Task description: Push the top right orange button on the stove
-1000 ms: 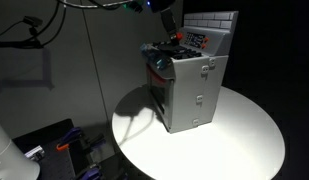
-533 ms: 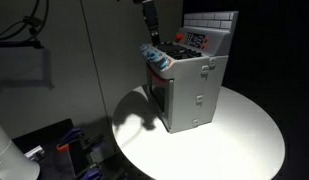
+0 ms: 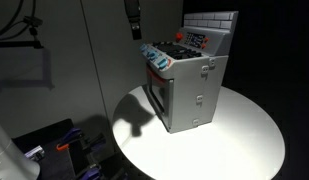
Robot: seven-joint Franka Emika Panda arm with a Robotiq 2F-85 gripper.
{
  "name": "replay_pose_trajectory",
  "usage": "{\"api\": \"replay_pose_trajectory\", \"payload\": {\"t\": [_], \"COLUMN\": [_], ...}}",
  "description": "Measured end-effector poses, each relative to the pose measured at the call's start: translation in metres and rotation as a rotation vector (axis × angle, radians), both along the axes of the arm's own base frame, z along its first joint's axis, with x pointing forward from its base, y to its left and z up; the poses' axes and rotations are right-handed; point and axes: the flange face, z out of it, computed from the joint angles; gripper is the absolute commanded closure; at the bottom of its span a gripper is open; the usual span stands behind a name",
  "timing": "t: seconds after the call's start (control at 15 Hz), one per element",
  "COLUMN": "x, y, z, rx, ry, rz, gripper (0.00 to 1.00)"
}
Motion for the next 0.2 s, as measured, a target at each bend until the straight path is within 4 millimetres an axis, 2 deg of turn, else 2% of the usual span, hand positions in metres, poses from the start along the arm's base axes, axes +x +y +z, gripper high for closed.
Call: {"api": "replay_pose_trajectory", "payload": {"t": [0.2], "x": [-0.0050], "y": [-0.0020], "z": [-0.0016], "rx": [0.000], "ry": [0.008], "rz": [0.012], "gripper": [0.00]}}
